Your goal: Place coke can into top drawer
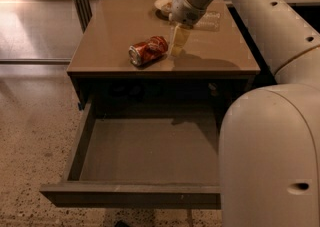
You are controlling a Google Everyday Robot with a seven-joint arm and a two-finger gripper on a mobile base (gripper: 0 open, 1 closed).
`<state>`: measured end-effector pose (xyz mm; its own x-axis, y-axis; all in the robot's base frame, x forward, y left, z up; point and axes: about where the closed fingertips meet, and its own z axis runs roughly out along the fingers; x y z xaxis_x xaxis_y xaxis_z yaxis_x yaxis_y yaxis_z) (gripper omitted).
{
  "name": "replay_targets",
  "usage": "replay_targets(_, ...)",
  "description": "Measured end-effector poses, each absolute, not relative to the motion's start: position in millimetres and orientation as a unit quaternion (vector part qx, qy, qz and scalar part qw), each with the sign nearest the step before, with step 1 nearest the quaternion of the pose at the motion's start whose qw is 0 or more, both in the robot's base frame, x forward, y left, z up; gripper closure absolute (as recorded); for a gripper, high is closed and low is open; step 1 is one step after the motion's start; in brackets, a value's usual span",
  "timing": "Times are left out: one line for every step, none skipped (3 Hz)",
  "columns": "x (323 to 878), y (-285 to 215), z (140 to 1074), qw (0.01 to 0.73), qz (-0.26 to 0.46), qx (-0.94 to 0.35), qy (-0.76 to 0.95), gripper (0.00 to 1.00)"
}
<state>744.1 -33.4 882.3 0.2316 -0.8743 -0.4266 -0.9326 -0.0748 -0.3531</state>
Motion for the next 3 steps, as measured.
replay_targets(756,0,881,0.293,0.068,-0.755,0.583,0.00)
replay_targets(754,32,869,0.276,0.094,-0.791,0.538,0.00)
replay_targets(747,32,866,0.261,0.104,-0.800,0.531,0.00)
